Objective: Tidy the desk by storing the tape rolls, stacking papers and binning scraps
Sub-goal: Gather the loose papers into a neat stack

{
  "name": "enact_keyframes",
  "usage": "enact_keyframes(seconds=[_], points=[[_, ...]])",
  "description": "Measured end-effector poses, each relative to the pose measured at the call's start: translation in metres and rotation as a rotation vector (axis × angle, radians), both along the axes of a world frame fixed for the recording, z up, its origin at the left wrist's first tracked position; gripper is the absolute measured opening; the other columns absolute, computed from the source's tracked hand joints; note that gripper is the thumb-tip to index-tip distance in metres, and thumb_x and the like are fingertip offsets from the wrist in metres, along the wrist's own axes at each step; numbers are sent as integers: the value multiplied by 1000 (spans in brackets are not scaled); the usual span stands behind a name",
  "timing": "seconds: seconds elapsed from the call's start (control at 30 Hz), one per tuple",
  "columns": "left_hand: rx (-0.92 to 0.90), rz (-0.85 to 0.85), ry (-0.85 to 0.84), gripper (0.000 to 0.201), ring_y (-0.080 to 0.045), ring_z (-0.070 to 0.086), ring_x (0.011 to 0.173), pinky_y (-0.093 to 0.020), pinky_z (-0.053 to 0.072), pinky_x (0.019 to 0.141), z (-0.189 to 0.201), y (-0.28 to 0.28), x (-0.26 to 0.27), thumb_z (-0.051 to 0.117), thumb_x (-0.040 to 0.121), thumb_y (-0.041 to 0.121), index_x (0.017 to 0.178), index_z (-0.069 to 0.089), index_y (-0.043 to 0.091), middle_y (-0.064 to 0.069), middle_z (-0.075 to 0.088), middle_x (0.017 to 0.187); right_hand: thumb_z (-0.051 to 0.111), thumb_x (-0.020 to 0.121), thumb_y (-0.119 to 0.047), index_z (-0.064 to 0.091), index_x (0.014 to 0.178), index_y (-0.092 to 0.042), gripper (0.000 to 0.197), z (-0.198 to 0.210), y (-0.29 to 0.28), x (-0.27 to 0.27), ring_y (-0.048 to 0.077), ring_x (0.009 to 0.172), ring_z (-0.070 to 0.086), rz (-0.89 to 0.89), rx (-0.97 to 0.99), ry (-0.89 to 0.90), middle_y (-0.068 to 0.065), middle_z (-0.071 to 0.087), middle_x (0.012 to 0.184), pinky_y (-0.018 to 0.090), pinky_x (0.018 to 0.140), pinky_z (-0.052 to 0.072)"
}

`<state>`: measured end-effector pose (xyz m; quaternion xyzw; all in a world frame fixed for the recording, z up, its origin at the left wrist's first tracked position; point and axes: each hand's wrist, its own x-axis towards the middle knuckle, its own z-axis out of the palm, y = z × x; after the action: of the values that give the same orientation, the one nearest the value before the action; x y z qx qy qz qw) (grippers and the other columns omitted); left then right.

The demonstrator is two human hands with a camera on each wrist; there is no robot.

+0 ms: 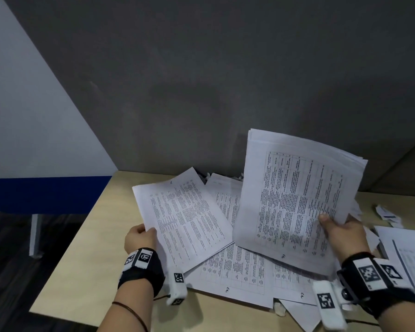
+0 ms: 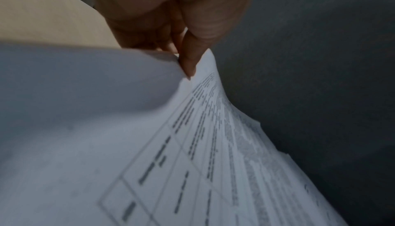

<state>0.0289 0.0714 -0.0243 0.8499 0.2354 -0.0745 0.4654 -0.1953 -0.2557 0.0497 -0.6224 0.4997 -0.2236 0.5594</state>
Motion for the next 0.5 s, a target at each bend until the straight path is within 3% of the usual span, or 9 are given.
enact_keyframes(seconds=[0.1, 0.23, 0.37, 0.5], points=[[-15, -13, -100, 18, -31, 59, 86, -32, 45, 78, 5, 10, 3, 59, 87, 12, 102, 66, 4, -17, 67, 96, 58, 92, -12, 61, 101, -10, 10, 4, 7, 7, 29, 90, 59, 33, 4, -1, 16, 63, 95, 42, 90, 48], [-128, -40, -252, 11, -31, 59, 79, -35, 45, 74, 23, 18, 1, 56, 89, 15, 94, 63, 8, -13, 64, 83, 58, 93, -13, 63, 106, -6, 16, 8, 17, 19, 29, 89, 62, 94, 70, -33, 15, 65, 98, 38, 84, 49], [-342, -196, -297, 8, -28, 61, 75, -39, 48, 71, 46, 8, -11, 54, 91, 13, 88, 59, 18, -11, 67, 83, 62, 90, -11, 66, 95, -9, 7, 11, 29, 34, 30, 88, 65, 179, 137, -46, 13, 69, 93, 43, 89, 51], [-512, -413, -229, 12, -20, 61, 67, -31, 50, 64, 70, -17, -29, 50, 95, 9, 86, 58, 12, -8, 67, 79, 61, 88, -2, 66, 103, -5, 16, 15, 39, 50, 26, 90, 66, 267, 237, -99, 9, 70, 94, 39, 90, 49]])
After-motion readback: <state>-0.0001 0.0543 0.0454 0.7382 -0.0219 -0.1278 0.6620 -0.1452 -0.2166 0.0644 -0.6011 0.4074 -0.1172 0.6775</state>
